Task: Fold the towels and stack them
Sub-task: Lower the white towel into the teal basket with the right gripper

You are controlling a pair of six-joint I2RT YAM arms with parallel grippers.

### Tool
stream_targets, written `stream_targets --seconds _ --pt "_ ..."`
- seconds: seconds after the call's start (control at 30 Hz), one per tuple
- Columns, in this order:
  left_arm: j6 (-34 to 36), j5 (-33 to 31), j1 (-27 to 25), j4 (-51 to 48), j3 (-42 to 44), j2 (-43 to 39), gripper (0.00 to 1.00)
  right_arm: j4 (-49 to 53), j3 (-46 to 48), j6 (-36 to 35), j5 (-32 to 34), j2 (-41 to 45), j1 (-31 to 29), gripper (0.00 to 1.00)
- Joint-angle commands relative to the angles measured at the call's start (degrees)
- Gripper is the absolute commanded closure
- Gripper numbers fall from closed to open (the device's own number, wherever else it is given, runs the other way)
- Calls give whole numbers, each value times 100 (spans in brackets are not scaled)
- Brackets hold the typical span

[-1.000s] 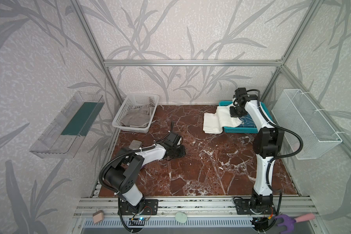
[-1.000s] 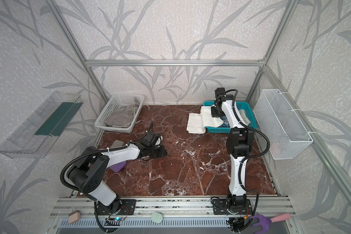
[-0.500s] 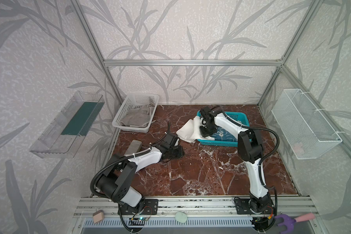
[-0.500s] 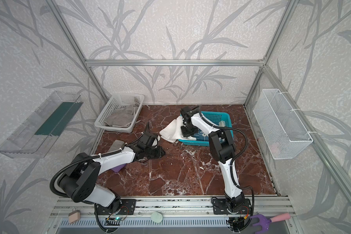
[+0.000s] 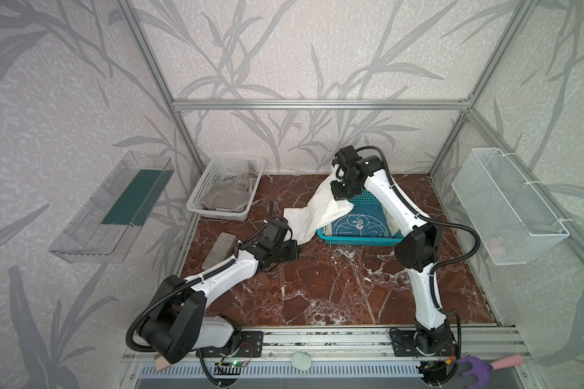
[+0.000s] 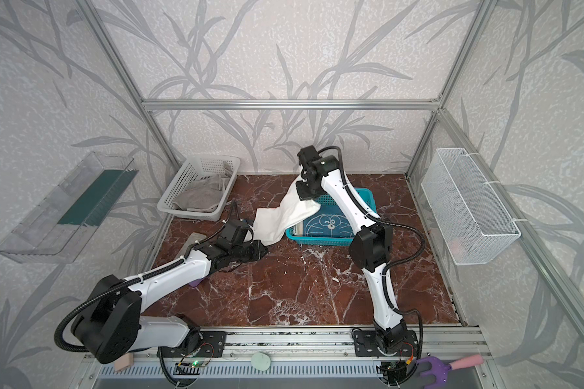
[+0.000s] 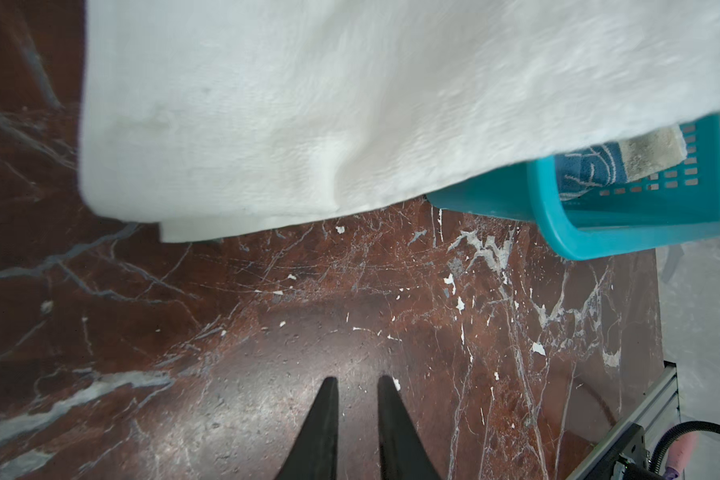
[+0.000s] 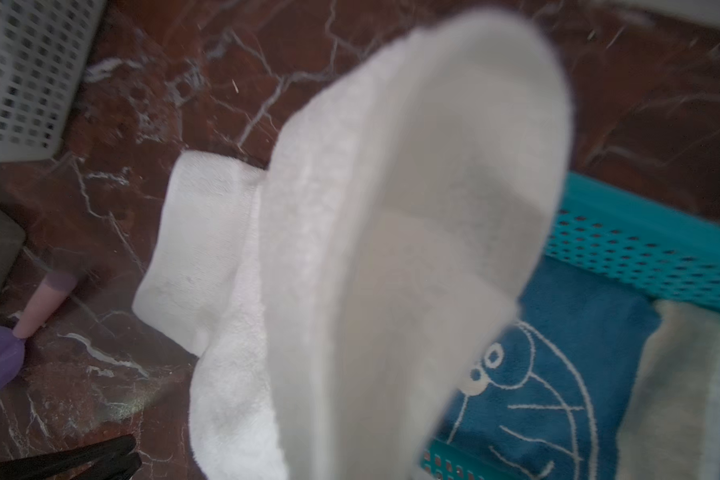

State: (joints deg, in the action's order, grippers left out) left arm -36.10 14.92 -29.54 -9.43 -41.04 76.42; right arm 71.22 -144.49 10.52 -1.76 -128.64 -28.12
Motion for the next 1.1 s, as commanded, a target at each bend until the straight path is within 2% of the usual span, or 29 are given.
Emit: stream_targets --seconds 0.0,0.07,0.13,0.33,0.43,0.7,0.8,0.87,0.97,1.07 --pt "50 -305 36 -59 130 -216 79 1530 -1370 -346 202 -380 54 100" --pt "34 -383 50 -4 197 -251 80 1985 -2019 -371 262 -602 106 100" --pt "32 -395 78 5 244 -251 79 2193 -2123 -341 238 -611 203 100" --pt "81 -400 110 -164 299 -310 79 1425 -526 -341 235 208 437 100" --pt "50 -456 117 -147 390 -373 79 1183 -115 -329 85 485 601 100" --pt "2 -416 141 -52 435 -288 80 1875 -1234 -484 -226 412 694 100" --pt "-3 -411 142 -21 398 -251 79 2045 -1267 -604 -459 478 685 100" --pt "-19 -403 142 58 405 -207 80 2167 -1125 -729 -592 544 685 100" --pt "-55 -299 145 93 346 -75 79 2356 -706 -939 -437 649 726 100" --pt "-25 -177 152 -15 214 71 79 2137 116 -1097 -276 805 881 100"
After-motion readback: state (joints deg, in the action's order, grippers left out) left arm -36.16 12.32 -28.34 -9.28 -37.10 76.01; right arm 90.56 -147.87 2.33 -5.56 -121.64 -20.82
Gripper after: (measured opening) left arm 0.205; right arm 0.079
